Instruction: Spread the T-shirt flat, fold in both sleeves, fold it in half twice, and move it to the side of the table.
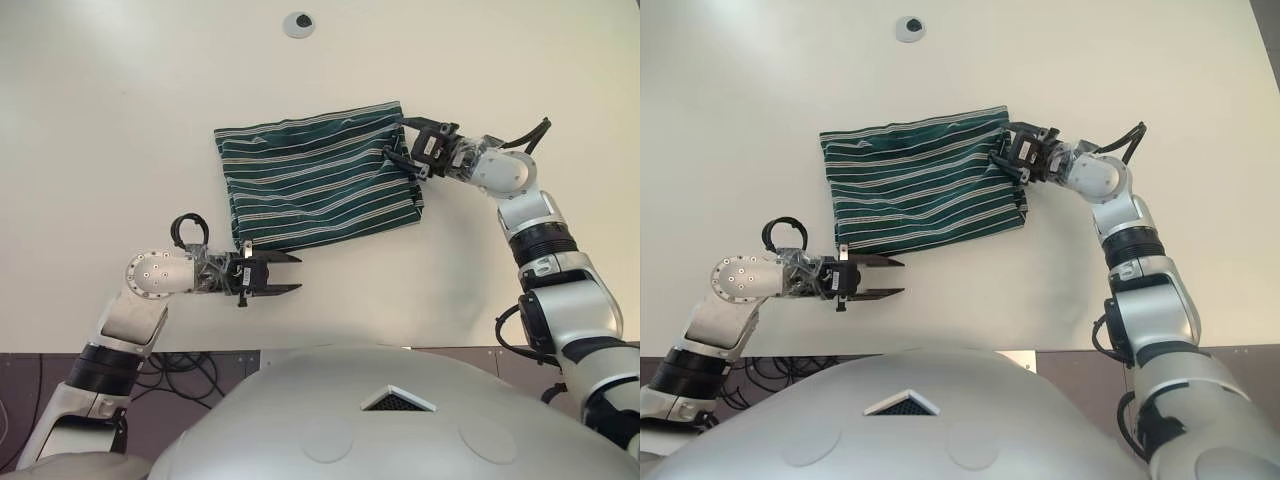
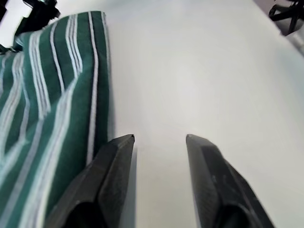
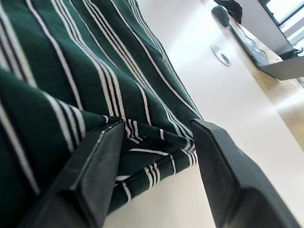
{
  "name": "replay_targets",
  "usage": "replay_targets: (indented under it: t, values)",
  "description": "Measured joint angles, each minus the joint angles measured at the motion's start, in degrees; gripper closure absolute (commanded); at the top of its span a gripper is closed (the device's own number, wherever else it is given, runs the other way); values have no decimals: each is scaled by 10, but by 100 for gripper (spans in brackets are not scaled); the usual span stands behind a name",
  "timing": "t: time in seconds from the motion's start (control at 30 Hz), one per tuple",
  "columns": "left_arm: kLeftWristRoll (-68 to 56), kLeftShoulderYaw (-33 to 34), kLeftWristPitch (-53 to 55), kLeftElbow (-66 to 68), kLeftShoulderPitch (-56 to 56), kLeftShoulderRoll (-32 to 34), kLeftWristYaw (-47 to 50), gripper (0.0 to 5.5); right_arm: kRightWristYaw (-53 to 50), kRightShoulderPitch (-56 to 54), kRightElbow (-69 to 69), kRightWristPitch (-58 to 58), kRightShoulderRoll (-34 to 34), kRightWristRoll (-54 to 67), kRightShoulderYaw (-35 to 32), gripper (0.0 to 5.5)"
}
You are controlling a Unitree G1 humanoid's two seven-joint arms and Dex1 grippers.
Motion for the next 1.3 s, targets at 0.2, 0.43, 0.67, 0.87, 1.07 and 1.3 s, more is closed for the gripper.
replay_targets:
  t: [0.2, 0.43, 0.67, 0.87, 1.07, 1.3]
  values:
    - [182, -6, -73, 118, -129, 27, 193, 354, 105, 111, -189, 64, -77, 67, 2, 296]
    - [394, -93, -170, 324, -310, 56, 372, 354, 241, 260, -520, 246, -176, 227, 20, 296]
    - [432, -126, -253, 483, -378, 41, 531, 354, 241, 260, -518, 347, -145, 393, -44, 296]
    - [425, -120, -265, 550, -386, 45, 602, 354, 107, 137, -374, 264, -74, 288, -86, 296]
    - [351, -113, -318, 529, -335, 49, 565, 354, 3, 90, -198, 151, -32, 87, -7, 296]
    - [280, -72, -312, 476, -256, 64, 536, 354, -19, 56, -111, 91, -24, 29, 28, 296]
